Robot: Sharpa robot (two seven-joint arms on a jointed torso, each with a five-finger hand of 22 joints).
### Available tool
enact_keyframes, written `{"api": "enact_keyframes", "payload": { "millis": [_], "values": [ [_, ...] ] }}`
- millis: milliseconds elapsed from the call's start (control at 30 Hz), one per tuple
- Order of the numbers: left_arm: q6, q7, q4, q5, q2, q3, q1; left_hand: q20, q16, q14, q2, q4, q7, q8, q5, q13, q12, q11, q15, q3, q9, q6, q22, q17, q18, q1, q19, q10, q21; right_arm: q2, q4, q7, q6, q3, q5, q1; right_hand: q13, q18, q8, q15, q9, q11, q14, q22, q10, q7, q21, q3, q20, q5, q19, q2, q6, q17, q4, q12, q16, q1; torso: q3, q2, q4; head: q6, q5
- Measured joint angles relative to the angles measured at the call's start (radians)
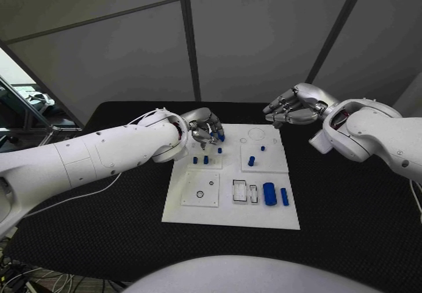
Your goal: Assemble the parts on the task board
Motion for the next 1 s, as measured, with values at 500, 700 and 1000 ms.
{"api": "enact_keyframes", "payload": {
  "millis": [500, 700, 1000],
  "values": [
    [-0.017, 0.108, -0.118, -0.264, 0.093, -0.037, 0.000, -0.024, 0.427, 0.290, -0.016, -0.009, -0.030, -0.115, 0.000, -0.161, -0.142, -0.021, -0.022, 0.009, -0.128, 0.126, 0.487, 0.324, -0.056, -0.006, 0.295, 0.090, 0.552, 0.004, 0.007, 0.004, -0.003, 0.000, -0.021, 0.000, 0.000, 0.000, 0.004, 0.000, 0.000, 0.000, 0.000, 0.000, 0.000, -0.004, 0.000, 0.000, 0.000, 0.000, 0.000, 0.000, 0.004, 0.000, 0.000, 0.000, 0.000, 0.000, -0.0007, 0.000, 0.0016, 0.005, -0.008],
    [0.016, 0.095, -0.136, -0.325, 0.107, -0.039, 0.000, -0.029, 0.462, 0.294, -0.025, -0.009, -0.035, -0.128, 0.000, -0.180, -0.162, -0.028, -0.026, 0.009, -0.140, 0.148, 0.498, 0.360, -0.056, -0.015, 0.307, 0.111, 0.559, 0.004, 0.007, 0.005, -0.003, 0.000, -0.025, 0.000, 0.000, 0.000, 0.003, 0.000, 0.000, 0.000, 0.000, 0.000, 0.000, -0.004, 0.000, 0.000, 0.000, 0.000, 0.000, 0.000, 0.004, 0.000, 0.000, 0.000, 0.000, 0.000, -0.0009, 0.000, 0.0017, 0.003, -0.009],
    [0.075, 0.070, -0.150, -0.373, 0.118, -0.040, 0.000, -0.032, 0.466, 0.294, -0.024, -0.009, -0.035, -0.132, 0.000, -0.187, -0.170, -0.030, -0.026, 0.009, -0.144, 0.156, 0.500, 0.361, -0.056, -0.024, 0.311, 0.127, 0.562, 0.005, 0.007, 0.005, -0.003, 0.000, -0.027, 0.000, 0.000, 0.000, 0.003, 0.000, 0.000, 0.000, 0.000, 0.000, 0.000, -0.004, 0.000, 0.000, 0.000, 0.000, 0.000, 0.000, 0.004, 0.000, 0.000, 0.000, 0.000, 0.000, -0.0007, 0.000, 0.0023, 0.002, -0.012]
  ]
}}
